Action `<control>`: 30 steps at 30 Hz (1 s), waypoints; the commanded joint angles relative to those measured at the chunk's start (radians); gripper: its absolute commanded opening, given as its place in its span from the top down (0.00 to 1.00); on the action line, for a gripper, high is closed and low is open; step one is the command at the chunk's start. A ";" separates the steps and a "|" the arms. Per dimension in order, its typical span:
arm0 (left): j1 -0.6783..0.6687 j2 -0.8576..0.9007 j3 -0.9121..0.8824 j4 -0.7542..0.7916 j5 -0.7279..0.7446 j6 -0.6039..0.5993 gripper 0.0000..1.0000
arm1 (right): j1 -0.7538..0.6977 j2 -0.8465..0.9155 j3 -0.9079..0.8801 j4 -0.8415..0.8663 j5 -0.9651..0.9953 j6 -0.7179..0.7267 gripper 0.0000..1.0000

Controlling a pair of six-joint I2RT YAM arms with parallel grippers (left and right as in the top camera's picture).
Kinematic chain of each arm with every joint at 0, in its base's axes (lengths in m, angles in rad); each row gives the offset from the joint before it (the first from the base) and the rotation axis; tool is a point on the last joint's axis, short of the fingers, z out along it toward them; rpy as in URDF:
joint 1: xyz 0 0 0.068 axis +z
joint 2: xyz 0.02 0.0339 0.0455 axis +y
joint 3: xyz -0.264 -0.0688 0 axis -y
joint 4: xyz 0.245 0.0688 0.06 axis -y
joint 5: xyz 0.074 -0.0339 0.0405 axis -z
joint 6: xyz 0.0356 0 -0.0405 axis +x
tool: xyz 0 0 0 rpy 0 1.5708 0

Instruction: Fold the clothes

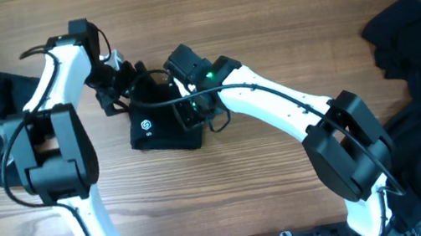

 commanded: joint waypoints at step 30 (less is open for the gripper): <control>0.012 0.014 -0.037 -0.168 0.340 0.266 0.03 | -0.154 -0.238 0.004 -0.629 0.264 0.444 0.58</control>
